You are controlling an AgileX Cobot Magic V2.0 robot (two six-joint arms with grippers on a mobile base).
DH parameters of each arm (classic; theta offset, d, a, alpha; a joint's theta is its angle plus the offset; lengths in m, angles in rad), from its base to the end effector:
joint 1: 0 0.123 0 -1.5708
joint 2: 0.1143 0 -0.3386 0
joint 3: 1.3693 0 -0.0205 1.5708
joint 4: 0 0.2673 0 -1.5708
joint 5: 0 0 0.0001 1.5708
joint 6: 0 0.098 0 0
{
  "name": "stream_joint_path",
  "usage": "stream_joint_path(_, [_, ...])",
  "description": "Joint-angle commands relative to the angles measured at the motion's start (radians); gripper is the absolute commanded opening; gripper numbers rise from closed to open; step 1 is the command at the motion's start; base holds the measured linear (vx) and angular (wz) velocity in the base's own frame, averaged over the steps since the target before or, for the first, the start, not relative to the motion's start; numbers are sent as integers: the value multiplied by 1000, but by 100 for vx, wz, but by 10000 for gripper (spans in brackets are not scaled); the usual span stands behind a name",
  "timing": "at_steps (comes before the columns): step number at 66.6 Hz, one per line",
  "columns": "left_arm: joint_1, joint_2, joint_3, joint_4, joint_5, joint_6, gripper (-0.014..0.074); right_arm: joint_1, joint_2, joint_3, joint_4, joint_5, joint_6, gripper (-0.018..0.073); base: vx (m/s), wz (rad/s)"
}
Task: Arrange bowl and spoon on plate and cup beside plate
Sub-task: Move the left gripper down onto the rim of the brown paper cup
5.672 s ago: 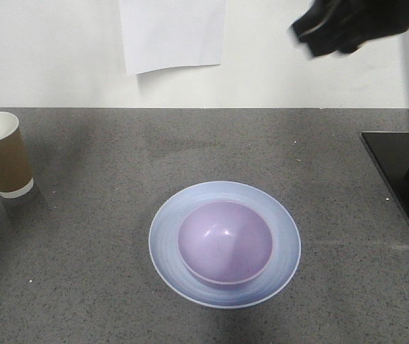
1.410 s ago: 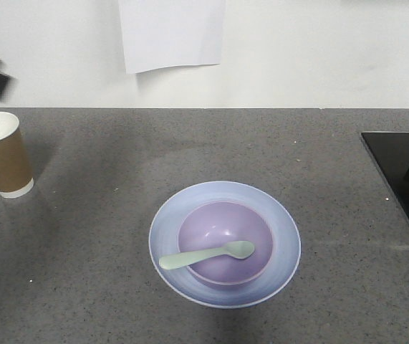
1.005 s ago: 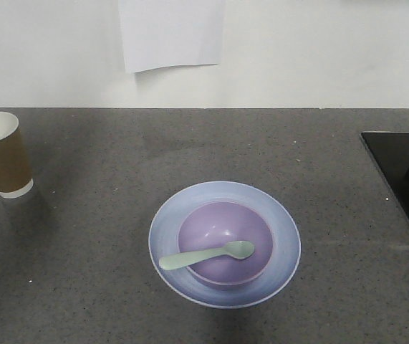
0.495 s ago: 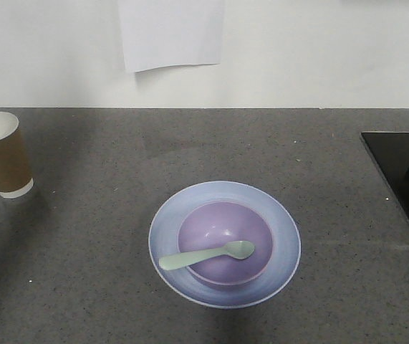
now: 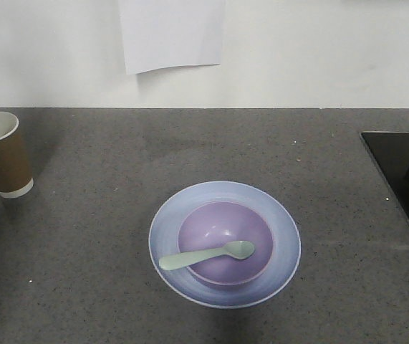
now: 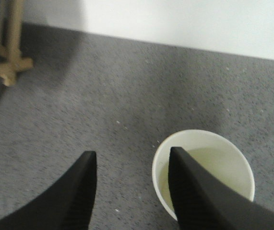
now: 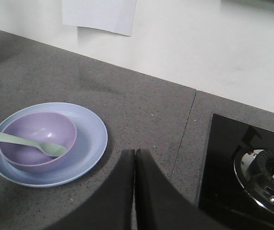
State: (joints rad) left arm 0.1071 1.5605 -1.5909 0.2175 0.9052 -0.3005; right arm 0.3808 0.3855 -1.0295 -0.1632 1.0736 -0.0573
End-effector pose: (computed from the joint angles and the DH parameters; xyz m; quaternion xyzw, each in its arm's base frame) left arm 0.3632 0.0558 0.4438 -0.1572 0.9058 0.0674 0.3877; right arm -0.0137 -0.0206 0.4469 -0.1677 0.7971 0.0126 0.5799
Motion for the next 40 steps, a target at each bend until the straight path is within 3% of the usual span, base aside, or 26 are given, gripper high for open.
stream_joint_path(1, [30,-6,-27,-107,-69,70,329,-5,13,-19,-6,-67,-1,-6,0,0])
stream_joint_path(17, [37,49,-27,-162,-70,94,344,-5,13,-19,-5,-68,-1,-6,0,0])
stream_joint_path(40, [37,112,-27,-170,-47,104,357,-5,13,-19,-5,-67,2,-6,0,0])
